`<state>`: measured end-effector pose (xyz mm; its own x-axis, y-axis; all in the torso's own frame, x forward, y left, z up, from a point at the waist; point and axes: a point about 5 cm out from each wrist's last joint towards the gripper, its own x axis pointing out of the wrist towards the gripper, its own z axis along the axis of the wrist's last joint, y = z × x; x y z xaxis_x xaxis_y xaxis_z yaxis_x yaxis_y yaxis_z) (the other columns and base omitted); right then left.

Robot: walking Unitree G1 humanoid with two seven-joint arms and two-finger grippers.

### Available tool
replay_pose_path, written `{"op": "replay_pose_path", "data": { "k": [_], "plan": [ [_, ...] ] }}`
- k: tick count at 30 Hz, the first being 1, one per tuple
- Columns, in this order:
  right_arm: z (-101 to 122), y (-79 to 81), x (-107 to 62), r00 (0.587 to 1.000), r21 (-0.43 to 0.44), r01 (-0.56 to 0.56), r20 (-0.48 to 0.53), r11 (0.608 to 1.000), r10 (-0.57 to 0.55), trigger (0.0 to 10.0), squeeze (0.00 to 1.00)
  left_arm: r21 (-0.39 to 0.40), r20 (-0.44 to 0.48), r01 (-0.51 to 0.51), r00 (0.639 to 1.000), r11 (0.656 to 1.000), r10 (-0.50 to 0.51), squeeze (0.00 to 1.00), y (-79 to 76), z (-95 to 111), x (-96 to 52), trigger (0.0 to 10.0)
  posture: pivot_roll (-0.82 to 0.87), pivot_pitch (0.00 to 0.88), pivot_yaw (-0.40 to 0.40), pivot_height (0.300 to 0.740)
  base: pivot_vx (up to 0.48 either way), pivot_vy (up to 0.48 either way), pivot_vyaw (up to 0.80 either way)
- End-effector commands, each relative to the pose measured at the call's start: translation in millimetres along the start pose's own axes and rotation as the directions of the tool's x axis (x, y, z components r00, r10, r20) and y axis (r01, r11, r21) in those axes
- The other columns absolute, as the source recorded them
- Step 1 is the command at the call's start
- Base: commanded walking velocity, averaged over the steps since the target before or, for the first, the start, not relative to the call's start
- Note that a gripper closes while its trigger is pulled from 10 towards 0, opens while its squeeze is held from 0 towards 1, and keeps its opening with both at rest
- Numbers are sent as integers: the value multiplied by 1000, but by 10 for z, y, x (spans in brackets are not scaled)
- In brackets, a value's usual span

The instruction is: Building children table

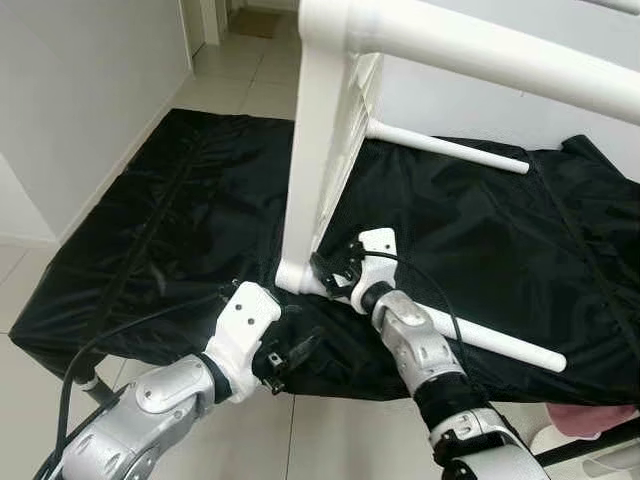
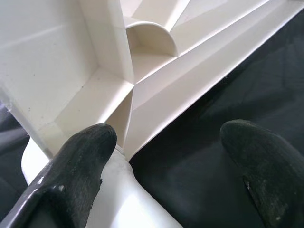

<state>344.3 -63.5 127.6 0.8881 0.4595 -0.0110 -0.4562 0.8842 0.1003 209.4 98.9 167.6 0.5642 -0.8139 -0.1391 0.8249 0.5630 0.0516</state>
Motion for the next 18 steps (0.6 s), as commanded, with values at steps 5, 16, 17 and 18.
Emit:
{"op": "replay_pose_path", "data": {
  "k": [5, 16, 17, 18],
  "plan": [
    [-82, 51, -17, 999, -3, -25, -23, 1000, 25, 10000, 0, 26, 3, 105, 994, 994, -105, 0, -38, 28, 1, 10000, 112, 59, -63, 740, 0, 0, 0],
    [30, -380, -384, 986, -99, 143, 97, 985, -133, 10000, 0, -20, 84, -114, 990, 993, 115, 1000, 288, 130, 100, 10000, 93, 53, -56, 740, 0, 0, 0],
    [30, -380, -384, 986, -99, 143, 97, 985, -133, 10000, 0, -20, 84, -114, 990, 993, 115, 1000, 288, 130, 100, 10000, 93, 53, -56, 740, 0, 0, 0],
    [55, -416, -421, 982, -101, 160, 114, 982, -148, 10000, 0, -15, 84, -130, 988, 991, 131, 1000, 317, 138, 105, 10000, 93, 52, -54, 740, 0, 0, 0]
  ]
}}
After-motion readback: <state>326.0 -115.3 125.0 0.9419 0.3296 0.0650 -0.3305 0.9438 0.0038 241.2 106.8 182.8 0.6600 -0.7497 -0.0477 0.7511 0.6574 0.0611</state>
